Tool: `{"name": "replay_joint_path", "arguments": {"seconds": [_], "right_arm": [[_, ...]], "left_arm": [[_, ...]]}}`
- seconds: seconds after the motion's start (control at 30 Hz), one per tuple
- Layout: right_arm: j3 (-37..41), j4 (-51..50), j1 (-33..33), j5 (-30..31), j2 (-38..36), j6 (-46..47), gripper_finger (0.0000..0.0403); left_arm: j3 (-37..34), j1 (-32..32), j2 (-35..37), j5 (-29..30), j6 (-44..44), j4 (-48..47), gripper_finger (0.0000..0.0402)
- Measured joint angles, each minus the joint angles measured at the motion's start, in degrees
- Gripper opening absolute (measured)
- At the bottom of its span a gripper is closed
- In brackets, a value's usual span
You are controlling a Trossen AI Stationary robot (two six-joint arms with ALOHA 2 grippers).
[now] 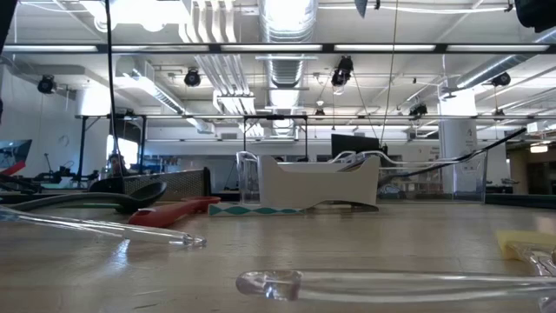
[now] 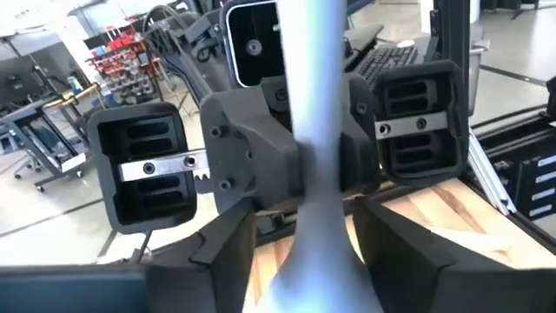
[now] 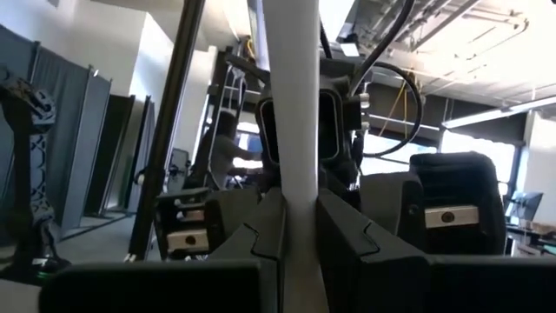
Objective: Pick & Place Kitchen Items
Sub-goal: Put the gray serving spoon into the right transparent bin
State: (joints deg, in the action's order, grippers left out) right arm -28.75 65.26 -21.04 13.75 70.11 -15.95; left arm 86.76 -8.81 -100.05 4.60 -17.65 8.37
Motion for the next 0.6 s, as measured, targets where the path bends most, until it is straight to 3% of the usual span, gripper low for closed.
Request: {"name": "replay_joint_path", "arguments": {"seconds": [0.23,0.6], "right_arm": [[0.04,-0.39,0.0,0.81,-0.02,-0.34,0.0031],[0.07,-0.44,0.0,0.62,-0.2,0.54,0.0031]], "left_arm": [[0.29,0.08,0.15,1.38,1.42,-1.58,0.011],[0.29,0.01,0.22,3.41,1.4,-1.99,0.0103]]}}
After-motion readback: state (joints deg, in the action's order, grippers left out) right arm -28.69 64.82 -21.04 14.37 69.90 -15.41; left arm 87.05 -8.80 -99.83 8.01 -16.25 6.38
